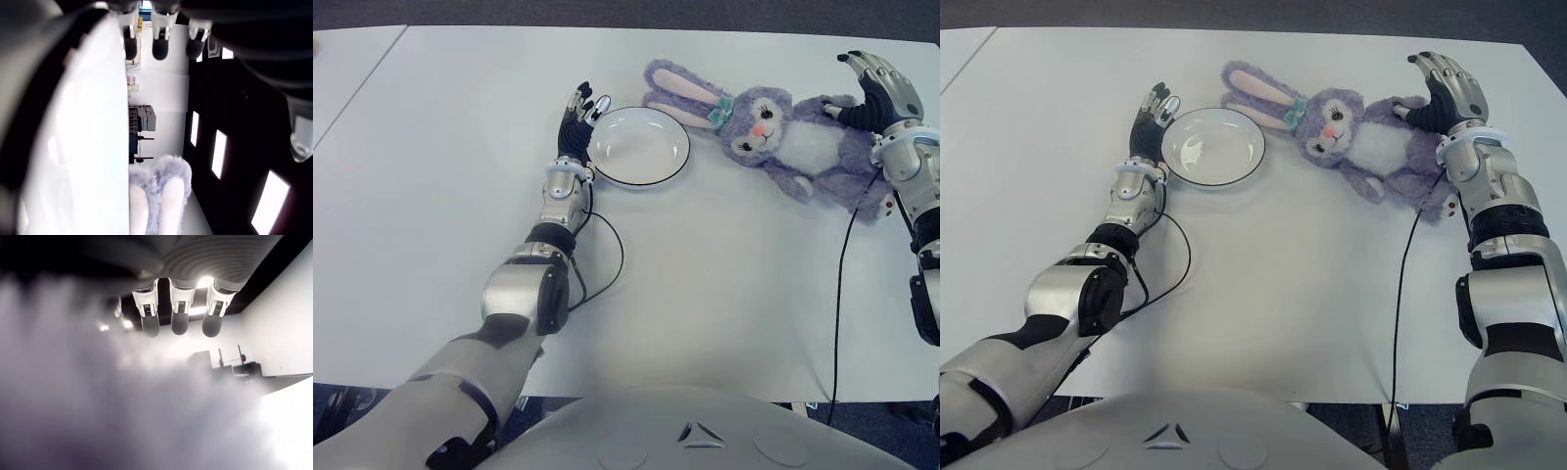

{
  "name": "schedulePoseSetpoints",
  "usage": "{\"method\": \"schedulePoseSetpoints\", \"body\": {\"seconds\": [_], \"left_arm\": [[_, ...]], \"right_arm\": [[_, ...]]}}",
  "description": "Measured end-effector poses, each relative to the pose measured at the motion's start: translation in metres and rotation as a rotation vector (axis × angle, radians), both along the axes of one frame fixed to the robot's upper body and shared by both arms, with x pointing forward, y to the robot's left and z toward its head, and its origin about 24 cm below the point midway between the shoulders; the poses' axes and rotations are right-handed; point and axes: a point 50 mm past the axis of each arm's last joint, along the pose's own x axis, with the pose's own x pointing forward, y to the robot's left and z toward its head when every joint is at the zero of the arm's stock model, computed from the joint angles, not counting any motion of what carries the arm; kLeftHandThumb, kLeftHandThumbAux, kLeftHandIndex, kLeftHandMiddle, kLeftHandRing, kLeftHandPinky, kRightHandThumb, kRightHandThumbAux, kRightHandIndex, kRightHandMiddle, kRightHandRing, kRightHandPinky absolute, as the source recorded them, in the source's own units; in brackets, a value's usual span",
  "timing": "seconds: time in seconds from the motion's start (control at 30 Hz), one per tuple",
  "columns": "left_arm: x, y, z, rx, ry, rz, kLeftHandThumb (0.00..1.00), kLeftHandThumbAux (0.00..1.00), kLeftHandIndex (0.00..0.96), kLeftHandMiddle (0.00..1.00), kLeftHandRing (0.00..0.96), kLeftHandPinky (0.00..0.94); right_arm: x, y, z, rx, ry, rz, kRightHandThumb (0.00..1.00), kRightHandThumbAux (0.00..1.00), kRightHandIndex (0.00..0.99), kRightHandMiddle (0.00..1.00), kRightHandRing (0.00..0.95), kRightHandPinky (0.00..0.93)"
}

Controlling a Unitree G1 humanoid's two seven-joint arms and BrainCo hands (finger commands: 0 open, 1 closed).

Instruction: Put the doll into the plate.

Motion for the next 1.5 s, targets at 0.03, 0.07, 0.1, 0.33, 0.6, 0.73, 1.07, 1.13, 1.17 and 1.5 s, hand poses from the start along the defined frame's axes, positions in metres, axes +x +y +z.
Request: {"method": "schedulePoseSetpoints", "body": {"seconds": [0.03,0.07,0.1,0.33,0.6,0.73,1.07,1.13,1.17,1.5], "left_arm": [[0.000,0.000,0.000,0.000,0.000,0.000,0.000,0.451,0.000,0.000,0.000,0.000],[0.000,0.000,0.000,0.001,0.000,-0.001,0.000,0.451,0.000,0.000,0.000,0.000],[0.000,0.000,0.000,0.001,0.000,-0.001,0.000,0.452,0.000,0.000,0.000,0.000],[0.000,0.000,0.000,0.003,0.000,0.001,0.000,0.459,0.000,0.000,0.000,0.000],[0.000,0.000,0.000,0.004,0.000,0.001,0.000,0.460,0.000,0.000,0.000,0.000],[0.000,0.000,0.000,0.008,0.000,0.000,0.000,0.464,0.000,0.000,0.000,0.000],[0.000,-0.002,0.001,0.008,-0.002,0.000,0.000,0.466,0.000,0.000,0.000,0.000],[0.000,-0.003,0.001,0.007,-0.002,-0.002,0.000,0.465,0.000,0.000,0.000,0.000],[0.000,-0.003,0.001,0.006,-0.002,-0.002,0.000,0.464,0.000,0.000,0.000,0.000],[0.000,-0.003,0.001,0.006,-0.003,-0.002,0.000,0.451,0.000,0.000,0.000,0.000]], "right_arm": [[0.000,0.000,0.000,0.000,0.000,0.001,0.416,0.586,0.052,0.000,0.000,0.002],[0.000,0.000,0.000,-0.001,0.000,0.001,0.416,0.586,0.052,0.000,0.000,0.003],[0.000,0.000,0.000,-0.002,0.000,0.002,0.415,0.586,0.052,0.000,0.000,0.003],[0.001,0.003,0.000,-0.008,-0.001,0.017,0.422,0.588,0.052,0.000,0.000,0.000],[0.002,0.005,0.000,-0.024,0.005,0.027,0.400,0.585,0.040,0.000,0.000,0.000],[0.003,0.011,0.004,-0.035,0.012,0.053,0.184,0.546,0.018,0.000,0.000,0.000],[-0.007,0.046,0.023,-0.117,0.038,0.262,0.004,0.455,0.000,0.000,0.000,0.000],[-0.010,0.052,0.022,-0.113,0.037,0.300,0.002,0.441,0.000,0.000,0.000,0.000],[-0.012,0.054,0.022,-0.111,0.038,0.314,0.001,0.436,0.000,0.000,0.000,0.000],[-0.025,0.061,0.008,-0.101,0.056,0.395,0.000,0.427,0.000,0.007,0.001,0.000]]}}
